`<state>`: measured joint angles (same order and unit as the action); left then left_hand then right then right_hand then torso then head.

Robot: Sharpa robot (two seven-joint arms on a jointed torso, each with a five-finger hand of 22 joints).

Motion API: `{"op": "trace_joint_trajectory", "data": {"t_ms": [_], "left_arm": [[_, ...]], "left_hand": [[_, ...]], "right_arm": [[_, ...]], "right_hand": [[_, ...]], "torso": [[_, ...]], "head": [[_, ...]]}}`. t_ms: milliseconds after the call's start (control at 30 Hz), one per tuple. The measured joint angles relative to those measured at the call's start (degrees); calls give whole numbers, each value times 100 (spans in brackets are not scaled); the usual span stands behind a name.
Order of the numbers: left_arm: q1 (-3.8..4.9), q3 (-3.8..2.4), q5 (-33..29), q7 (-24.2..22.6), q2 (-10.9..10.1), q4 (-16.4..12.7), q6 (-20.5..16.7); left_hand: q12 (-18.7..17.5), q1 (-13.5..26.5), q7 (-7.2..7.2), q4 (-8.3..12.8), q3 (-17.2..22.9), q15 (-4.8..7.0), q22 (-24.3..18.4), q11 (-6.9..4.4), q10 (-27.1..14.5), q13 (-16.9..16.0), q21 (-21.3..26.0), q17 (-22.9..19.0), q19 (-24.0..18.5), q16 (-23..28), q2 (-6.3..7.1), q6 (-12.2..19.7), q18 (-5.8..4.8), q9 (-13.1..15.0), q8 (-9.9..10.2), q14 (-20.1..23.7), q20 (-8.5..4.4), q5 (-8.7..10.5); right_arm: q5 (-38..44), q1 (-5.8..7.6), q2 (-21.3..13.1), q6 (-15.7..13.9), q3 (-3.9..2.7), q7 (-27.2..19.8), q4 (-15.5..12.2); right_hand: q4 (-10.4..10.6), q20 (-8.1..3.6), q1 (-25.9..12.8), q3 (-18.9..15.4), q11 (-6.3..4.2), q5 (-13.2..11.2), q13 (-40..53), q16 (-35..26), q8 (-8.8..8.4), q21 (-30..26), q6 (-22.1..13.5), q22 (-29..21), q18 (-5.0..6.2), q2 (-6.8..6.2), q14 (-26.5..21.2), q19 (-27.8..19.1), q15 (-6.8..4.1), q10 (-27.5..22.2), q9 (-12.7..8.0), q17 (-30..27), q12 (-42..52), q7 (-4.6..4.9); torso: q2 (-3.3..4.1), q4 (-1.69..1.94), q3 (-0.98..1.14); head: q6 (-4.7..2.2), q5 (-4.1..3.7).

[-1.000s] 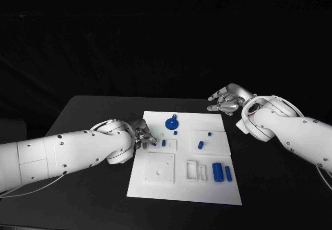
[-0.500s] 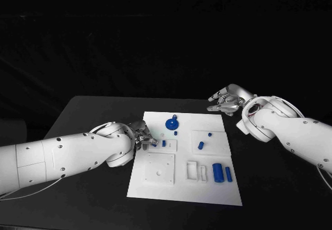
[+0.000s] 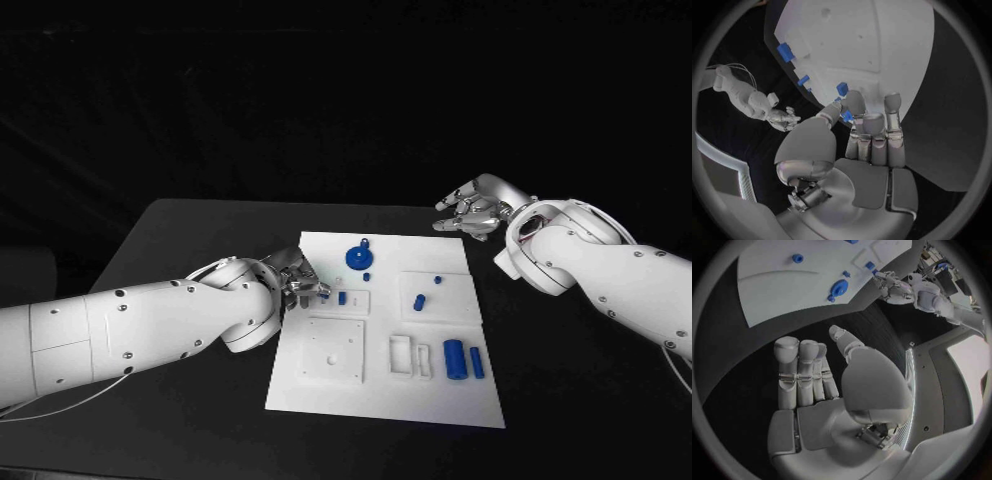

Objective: Assemble the parts on the task board

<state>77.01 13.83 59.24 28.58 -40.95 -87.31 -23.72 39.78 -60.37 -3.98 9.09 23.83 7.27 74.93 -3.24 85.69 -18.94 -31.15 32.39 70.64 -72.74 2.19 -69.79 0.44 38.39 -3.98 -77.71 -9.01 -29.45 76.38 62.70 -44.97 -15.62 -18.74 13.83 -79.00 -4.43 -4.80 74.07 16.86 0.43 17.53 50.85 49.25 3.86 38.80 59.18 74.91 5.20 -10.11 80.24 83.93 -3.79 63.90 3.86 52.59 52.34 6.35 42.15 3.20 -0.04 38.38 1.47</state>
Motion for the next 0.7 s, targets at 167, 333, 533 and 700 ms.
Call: {"op": "trace_joint_trajectory", "data": {"t_ms": [167, 333, 533, 700], "left_arm": [[-2, 0, -16, 15, 12, 40, -34], [-3, 0, -25, 59, 25, 78, 6], [-5, 0, -32, 120, 56, 122, 106], [-5, 0, -33, 163, 74, 164, 190]], "left_hand": [[0, -1, 0, 6, 6, 0, -1, 0, 0, -7, -31, 13, 0, 0, -1, 0, 0, 3, 4, 0, 0, 0], [0, -2, 0, 7, 6, -1, -1, 0, 0, -13, -35, 22, 0, 0, -2, 0, 0, 14, 4, -1, 0, 0], [0, -9, 0, 7, 6, -2, -1, 0, 0, -13, -35, 22, 0, 0, -9, 0, 0, 24, 6, -2, 0, 1], [-1, -17, 0, 7, 6, -3, -1, 0, 0, -12, -35, 21, 0, 0, -17, 0, 0, 45, -2, -3, 0, 1]], "right_arm": [[0, 0, 1, 0, 0, 0, 3], [-1, -3, 4, 1, 0, 0, 7], [-1, -6, 5, 2, 0, -1, 8], [-1, -7, 3, 2, 0, -2, 8]], "right_hand": [[0, 0, 0, 0, 0, 0, 0, 0, 0, 0, 0, 0, 0, 0, 0, 0, 0, 0, 0, 0, 0, 0], [0, 0, 0, 0, 0, 0, 0, 0, 0, 0, 0, 0, 0, 0, 0, 0, 0, 0, 0, 0, 0, 0], [0, 0, 0, 0, 0, 0, 1, 0, 0, 0, 0, 0, 0, 0, 0, 0, 0, 0, 0, 0, 0, 0], [0, 0, 0, 0, 0, 0, 1, 0, 0, 0, 0, 0, -1, 0, 0, 0, 0, 0, 0, 0, 0, 0]], "torso": [[1, -1, 4], [3, -4, 7], [4, -5, 7], [3, -8, 7]], "head": [[1, 6], [8, 10], [15, 10], [17, 8]]}}
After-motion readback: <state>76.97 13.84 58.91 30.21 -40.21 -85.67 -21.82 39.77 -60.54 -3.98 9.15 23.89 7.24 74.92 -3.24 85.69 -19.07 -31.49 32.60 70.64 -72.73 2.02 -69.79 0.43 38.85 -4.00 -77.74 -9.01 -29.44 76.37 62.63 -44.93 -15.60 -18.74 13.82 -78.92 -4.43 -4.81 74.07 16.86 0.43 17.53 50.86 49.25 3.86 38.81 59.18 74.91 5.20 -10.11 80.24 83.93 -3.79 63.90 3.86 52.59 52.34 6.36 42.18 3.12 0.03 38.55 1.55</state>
